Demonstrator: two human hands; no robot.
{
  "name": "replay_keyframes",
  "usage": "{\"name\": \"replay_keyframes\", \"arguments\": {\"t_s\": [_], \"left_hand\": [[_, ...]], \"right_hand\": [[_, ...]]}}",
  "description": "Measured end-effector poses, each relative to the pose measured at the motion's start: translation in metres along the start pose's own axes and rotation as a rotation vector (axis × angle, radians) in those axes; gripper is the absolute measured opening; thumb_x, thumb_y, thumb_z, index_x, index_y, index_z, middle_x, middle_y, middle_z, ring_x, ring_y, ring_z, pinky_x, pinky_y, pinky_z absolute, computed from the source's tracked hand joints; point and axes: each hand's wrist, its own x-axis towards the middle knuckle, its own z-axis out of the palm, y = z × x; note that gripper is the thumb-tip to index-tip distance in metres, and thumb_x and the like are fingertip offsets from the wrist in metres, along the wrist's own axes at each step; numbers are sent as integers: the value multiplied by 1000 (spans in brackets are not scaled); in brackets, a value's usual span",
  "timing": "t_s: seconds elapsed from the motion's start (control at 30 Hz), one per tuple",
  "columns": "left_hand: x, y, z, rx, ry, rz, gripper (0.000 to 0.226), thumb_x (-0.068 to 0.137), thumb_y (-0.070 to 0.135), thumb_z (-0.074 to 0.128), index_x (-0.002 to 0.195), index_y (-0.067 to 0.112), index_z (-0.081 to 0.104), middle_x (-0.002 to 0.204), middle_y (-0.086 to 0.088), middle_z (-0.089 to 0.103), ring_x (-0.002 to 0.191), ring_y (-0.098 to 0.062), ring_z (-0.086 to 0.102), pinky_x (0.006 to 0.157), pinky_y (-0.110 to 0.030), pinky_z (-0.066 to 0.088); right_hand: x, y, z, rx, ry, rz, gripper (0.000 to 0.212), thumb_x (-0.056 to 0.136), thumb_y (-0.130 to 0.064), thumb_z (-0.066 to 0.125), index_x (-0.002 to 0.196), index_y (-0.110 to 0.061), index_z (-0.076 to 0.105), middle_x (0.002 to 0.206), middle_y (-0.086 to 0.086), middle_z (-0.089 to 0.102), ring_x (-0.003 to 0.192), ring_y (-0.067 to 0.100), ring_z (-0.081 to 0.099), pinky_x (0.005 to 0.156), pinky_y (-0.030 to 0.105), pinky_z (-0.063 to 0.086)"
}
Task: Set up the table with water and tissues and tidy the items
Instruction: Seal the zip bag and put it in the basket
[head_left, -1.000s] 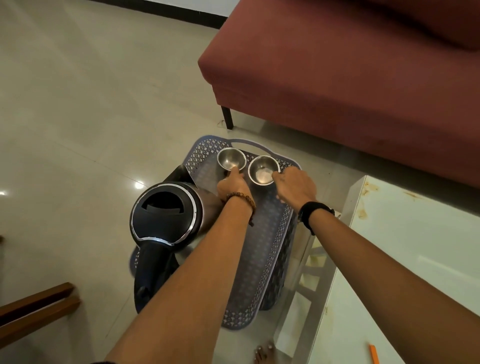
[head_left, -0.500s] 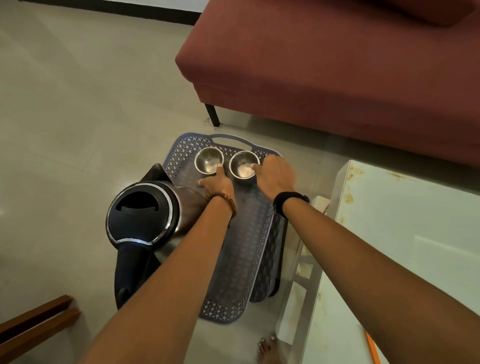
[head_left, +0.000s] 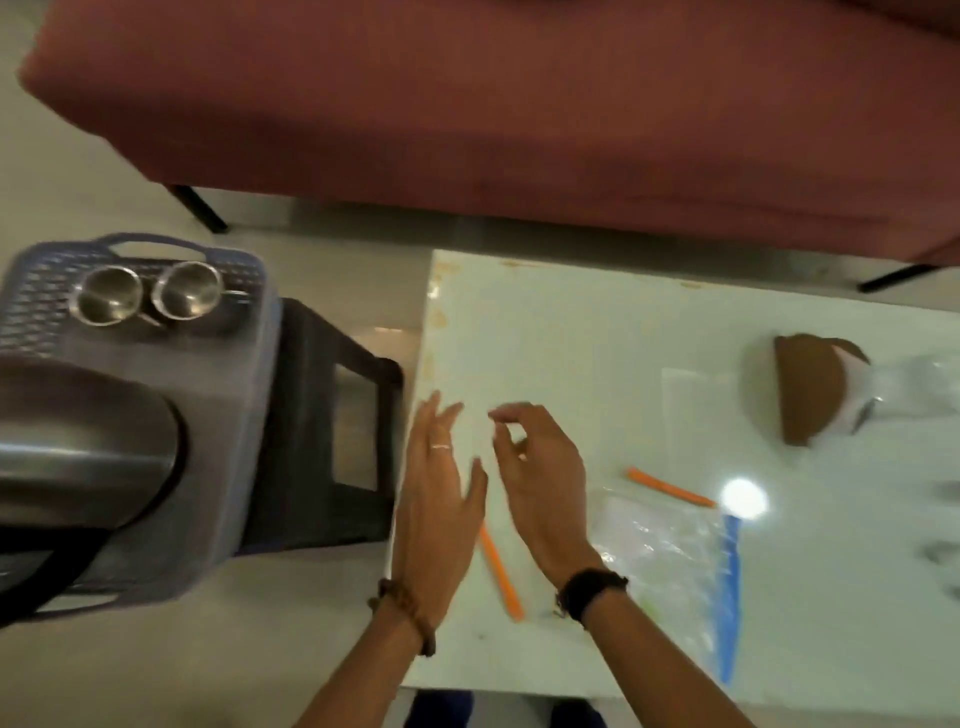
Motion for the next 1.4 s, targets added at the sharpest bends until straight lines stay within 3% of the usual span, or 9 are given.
{"name": "replay_keyframes", "arguments": {"t_s": [0.13,0.27,0.6,0.73,0.9,1.03,1.1,1.23,1.4], "left_hand": [[-53,27,90,275,-393,313,67,86,24,61,144,16,29,155,-2,16,144,-19,16,116,-38,18],[-80,34,169,539,-745,431,83,88,39,54,147,29,-5,148,4,-26,140,-22,-24,109,-36,-21],[-87,16,229,882,-935,356,80,88,53,45,146,33,-7,157,-1,-18,145,-25,-15,115,-44,-13],[-82,30,227,662,-832,265,59,95,46,37,147,30,14,159,3,7,147,-16,3,118,-38,-5],[-66,67,217,-6,-443,62,36,94,21,50,129,28,48,144,10,39,140,-4,17,118,-30,3],[-41,88,192,-242,-470,-122,12,87,14,59,93,22,67,108,12,64,129,1,35,115,-31,-2],[-30,92,174,-307,-478,-136,13,84,9,63,75,18,67,86,9,70,112,3,54,113,-28,19],[-18,100,139,-452,-404,-125,24,82,-1,61,66,17,66,54,13,66,60,6,60,66,-4,45],[-1,108,114,-449,-196,-111,21,83,1,61,69,16,66,49,13,64,50,4,58,50,-3,42]], "right_hand": [[-53,99,-87,-72,-15,186,17,92,-20,53,98,-35,57,92,-26,61,76,-6,58,63,11,43],[-80,175,-145,-33,52,415,15,91,-22,55,100,-34,53,99,-16,60,82,-3,58,62,10,38],[-79,242,-141,324,103,747,33,86,-14,62,114,-15,44,112,3,53,80,9,54,70,22,44],[-72,242,-147,513,128,838,22,86,-11,63,106,-13,53,90,2,62,76,12,58,66,19,44],[-75,221,-162,539,41,595,5,85,-15,65,89,-17,65,84,-1,65,73,13,58,58,9,44],[-74,187,-173,582,22,399,8,84,-19,67,84,-26,63,72,-5,70,70,12,65,57,8,44],[-71,169,-176,561,34,326,3,85,-29,65,85,-27,62,66,-5,70,68,10,67,56,13,43],[-62,132,-171,354,56,148,14,89,-42,55,80,-31,55,66,-11,64,57,5,54,49,16,33],[-58,101,-164,256,113,47,18,89,-35,55,73,-32,48,68,-20,55,76,3,47,53,15,33]]}}
